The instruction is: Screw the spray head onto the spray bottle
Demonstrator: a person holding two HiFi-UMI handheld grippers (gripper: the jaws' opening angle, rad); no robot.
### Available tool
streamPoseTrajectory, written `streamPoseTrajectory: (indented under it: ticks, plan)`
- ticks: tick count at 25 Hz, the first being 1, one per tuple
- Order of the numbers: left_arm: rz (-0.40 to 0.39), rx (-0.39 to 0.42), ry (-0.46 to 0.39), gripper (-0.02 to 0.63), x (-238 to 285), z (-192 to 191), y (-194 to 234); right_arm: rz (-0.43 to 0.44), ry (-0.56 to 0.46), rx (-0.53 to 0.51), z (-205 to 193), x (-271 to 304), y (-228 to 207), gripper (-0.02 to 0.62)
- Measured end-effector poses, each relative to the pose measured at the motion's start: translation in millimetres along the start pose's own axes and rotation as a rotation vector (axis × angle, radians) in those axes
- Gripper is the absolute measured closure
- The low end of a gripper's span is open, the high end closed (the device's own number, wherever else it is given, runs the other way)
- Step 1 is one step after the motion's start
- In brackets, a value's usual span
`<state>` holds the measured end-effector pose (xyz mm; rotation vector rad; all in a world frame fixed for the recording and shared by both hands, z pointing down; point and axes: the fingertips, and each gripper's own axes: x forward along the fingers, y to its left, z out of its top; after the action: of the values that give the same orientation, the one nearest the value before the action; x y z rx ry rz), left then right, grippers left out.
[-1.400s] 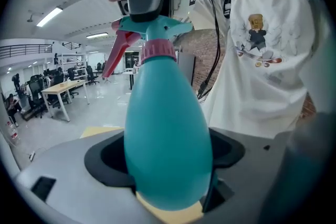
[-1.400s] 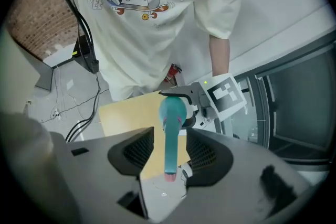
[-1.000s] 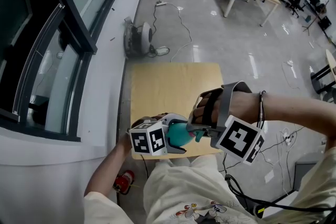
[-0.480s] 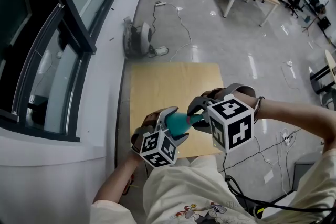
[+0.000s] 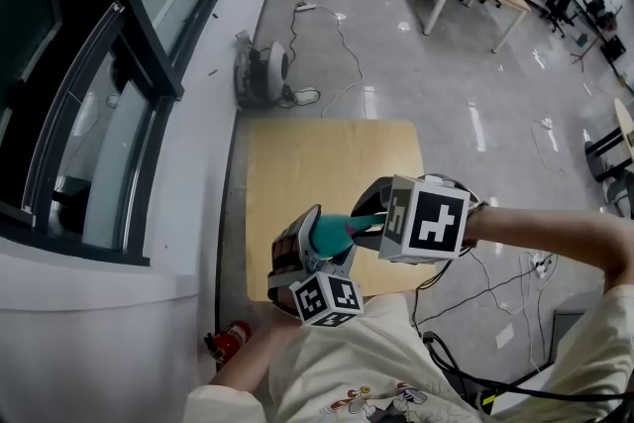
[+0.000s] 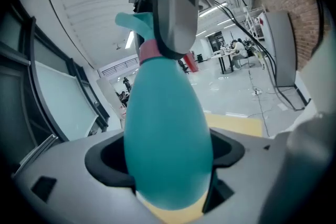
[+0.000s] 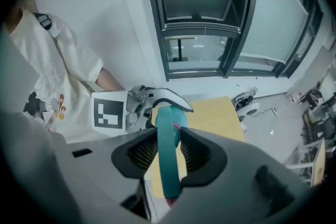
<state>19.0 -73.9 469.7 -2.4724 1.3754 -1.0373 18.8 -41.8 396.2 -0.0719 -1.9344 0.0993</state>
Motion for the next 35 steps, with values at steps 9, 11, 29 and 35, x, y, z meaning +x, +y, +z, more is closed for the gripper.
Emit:
streamPoseTrajectory:
  ticks: [9, 11, 29, 35]
  plan:
    - [-0.069, -0.046, 0.007, 0.183, 12, -13, -21, 0.01, -0.034, 0.088, -5, 15, -3, 0.465]
    - [-0.136, -0.082, 0.043, 0.182, 21, -26, -32, -0.018, -0.005, 0.103, -15, 23, -16, 0.465]
    - [-0.283, -0.45, 0.099, 0.598, -10, -84, -84, -0.103, 0.363, 0.195, -153, 228, -124, 0.465]
    - [-0.326, -0.457, 0.111, 0.598, -11, -88, -89, -0.102, 0.341, 0.248, -147, 235, -132, 0.46]
